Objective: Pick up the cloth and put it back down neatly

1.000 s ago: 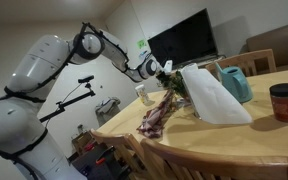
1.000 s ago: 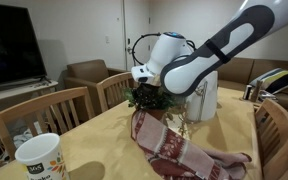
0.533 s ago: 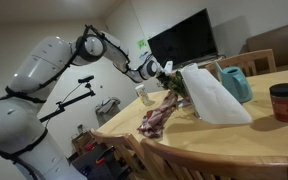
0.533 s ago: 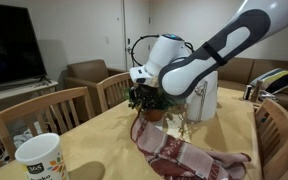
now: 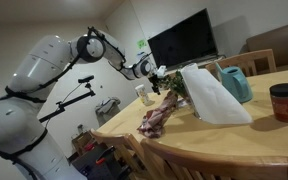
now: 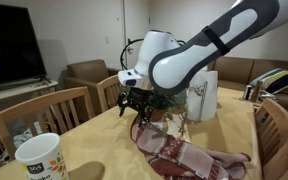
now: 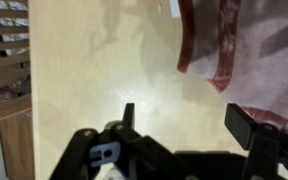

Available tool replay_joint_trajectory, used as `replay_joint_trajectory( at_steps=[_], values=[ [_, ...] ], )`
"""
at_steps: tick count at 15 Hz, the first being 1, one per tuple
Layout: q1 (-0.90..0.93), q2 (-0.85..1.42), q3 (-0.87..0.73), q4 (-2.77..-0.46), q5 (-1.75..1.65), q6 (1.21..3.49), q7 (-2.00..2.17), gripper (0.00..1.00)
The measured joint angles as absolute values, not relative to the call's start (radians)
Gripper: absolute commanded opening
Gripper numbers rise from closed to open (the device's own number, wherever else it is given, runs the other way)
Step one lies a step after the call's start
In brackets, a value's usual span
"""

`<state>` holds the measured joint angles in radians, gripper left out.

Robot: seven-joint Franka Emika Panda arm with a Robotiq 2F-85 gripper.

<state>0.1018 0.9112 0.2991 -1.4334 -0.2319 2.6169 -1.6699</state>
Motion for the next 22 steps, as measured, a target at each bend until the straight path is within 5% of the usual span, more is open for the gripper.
replay_joint_trajectory(
  at_steps=[12,22],
  values=[
    [0.082,0.719,0.310,-1.433,-0.126,1.724,-1.819,1.00],
    [0.106,0.749,0.286,-1.433,-0.145,1.543,-2.022,1.00]
  ],
)
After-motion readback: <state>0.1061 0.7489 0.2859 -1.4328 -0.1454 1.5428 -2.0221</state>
